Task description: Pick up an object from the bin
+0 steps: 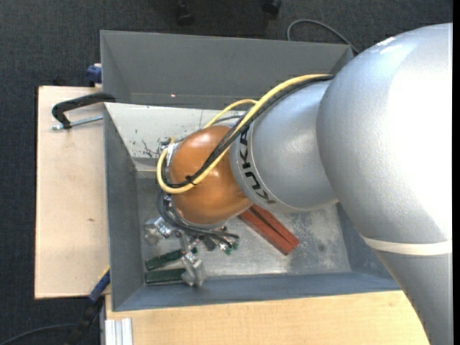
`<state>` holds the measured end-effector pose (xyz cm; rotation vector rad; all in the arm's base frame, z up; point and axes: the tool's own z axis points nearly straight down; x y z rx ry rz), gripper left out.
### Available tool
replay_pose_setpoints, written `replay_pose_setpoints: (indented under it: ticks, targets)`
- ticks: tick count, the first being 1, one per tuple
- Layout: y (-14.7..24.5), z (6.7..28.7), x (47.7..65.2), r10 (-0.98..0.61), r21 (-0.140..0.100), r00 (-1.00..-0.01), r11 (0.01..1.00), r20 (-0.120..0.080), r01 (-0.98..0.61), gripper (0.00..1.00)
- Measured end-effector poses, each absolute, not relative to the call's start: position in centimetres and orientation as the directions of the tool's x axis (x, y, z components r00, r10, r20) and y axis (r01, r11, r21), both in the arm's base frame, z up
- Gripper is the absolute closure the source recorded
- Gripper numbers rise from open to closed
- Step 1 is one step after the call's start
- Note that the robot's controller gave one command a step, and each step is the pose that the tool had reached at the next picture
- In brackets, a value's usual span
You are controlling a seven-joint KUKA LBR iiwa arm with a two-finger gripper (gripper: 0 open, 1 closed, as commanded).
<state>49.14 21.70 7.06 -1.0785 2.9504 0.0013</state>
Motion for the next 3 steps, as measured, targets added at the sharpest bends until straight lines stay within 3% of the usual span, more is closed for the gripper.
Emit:
replay_pose_setpoints:
  ticks: [1, 2, 3]
  targets:
    - [21.8, 7.2, 49.2, -0.644, 0.001, -0.765, 0.765, -0.002, -0.644, 0.0]
    - [21.8, 7.1, 49.2, -0.643, 0.001, -0.765, 0.765, -0.003, -0.643, 1.0]
    - [22.0, 15.4, 49.5, -0.643, -0.003, -0.766, 0.766, -0.014, -0.643, 1.0]
